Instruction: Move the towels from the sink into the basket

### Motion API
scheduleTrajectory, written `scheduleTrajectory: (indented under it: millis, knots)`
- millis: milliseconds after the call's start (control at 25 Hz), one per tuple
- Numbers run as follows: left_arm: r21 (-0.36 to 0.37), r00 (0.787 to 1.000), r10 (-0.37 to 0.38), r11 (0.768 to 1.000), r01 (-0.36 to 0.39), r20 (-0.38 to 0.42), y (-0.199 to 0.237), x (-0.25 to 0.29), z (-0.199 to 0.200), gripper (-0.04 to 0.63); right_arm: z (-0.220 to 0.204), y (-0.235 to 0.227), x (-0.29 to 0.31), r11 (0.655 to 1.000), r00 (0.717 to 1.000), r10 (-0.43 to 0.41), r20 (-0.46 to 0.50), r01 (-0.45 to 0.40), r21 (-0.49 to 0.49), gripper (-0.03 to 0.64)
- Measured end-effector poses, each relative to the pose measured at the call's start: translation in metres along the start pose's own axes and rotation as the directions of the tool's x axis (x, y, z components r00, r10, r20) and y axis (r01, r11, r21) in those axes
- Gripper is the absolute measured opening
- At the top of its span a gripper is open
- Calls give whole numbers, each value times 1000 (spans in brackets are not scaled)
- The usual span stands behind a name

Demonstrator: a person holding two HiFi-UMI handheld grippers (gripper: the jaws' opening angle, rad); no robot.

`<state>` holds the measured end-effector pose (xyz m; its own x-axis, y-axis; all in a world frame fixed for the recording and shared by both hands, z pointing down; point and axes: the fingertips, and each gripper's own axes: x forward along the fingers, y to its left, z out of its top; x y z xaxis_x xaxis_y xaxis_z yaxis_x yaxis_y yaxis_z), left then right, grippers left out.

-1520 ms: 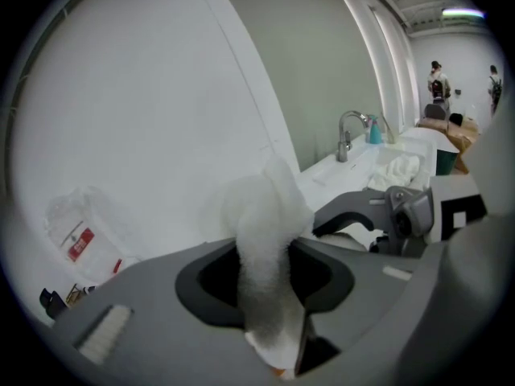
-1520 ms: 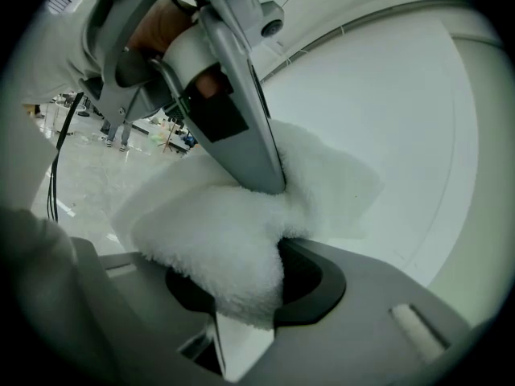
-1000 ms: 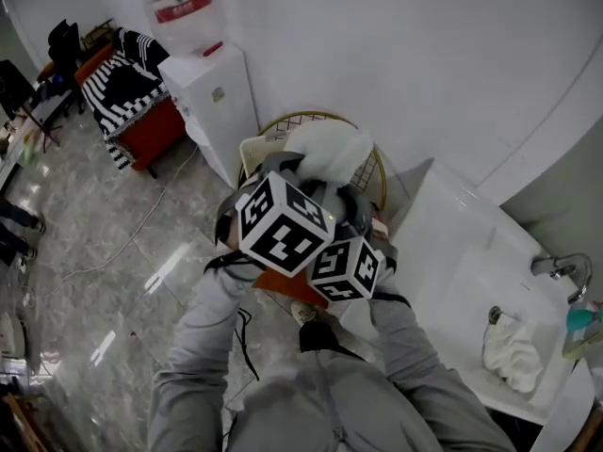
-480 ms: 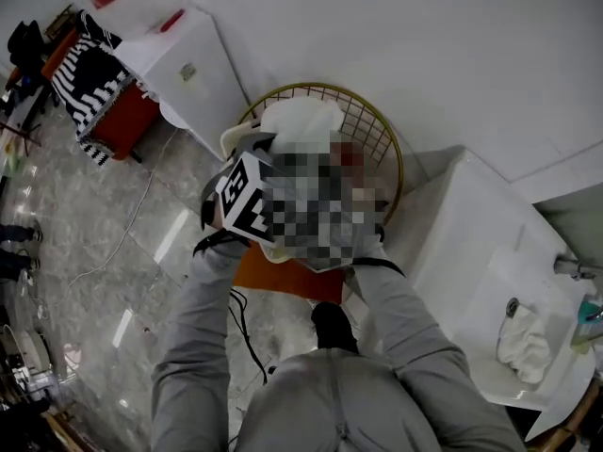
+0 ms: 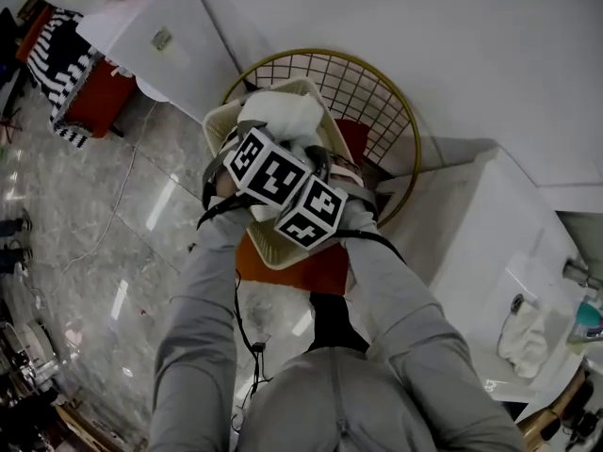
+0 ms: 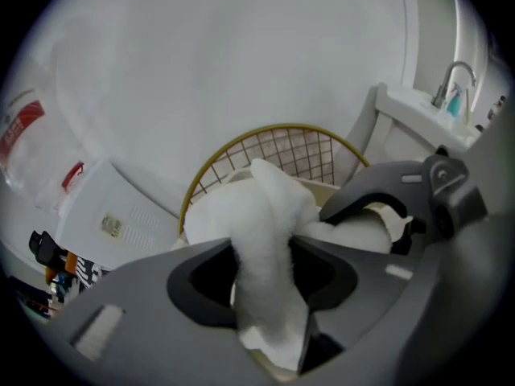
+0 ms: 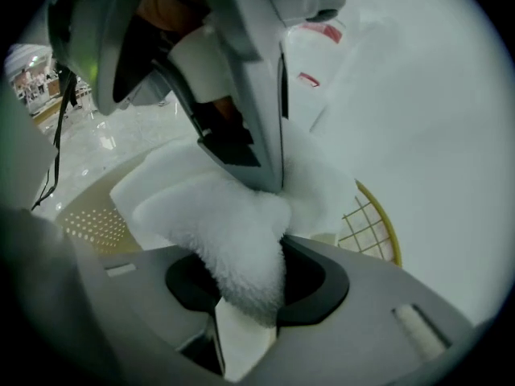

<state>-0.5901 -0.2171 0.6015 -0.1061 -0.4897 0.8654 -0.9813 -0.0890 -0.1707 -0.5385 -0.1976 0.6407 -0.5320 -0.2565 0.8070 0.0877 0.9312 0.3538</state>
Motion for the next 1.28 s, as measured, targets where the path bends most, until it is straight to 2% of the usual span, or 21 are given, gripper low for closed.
scheduleTrajectory:
  millis: [160, 320, 480, 720, 1000, 1280]
  knots:
    - [-1, 996, -36, 999, 36, -79, 3, 35, -23, 227, -7, 17, 23, 999, 997, 39, -63, -41, -34, 135]
    - [-51, 996, -48, 998, 44, -70, 10, 56, -28, 227, -9, 15, 38, 998, 995, 29, -100, -35, -58, 172]
    - [-52, 997, -46, 998, 43, -58, 8, 60, -24, 229, -14, 14, 41, 998, 994, 38, -106, -44, -48, 188]
    - [-95, 998, -48, 995, 45, -27, 12, 42, -21, 299, -16, 13, 33, 996, 993, 36, -114, -45, -72, 199]
    - [-95, 1000, -13, 995, 16, 23, 10, 2, -14, 308, -17, 8, 3, 995, 993, -27, -113, 16, -94, 199]
    - [-106, 995, 41, 994, -32, 86, -6, -47, -10, 308, -7, 5, -47, 992, 995, -95, -23, 92, -85, 199]
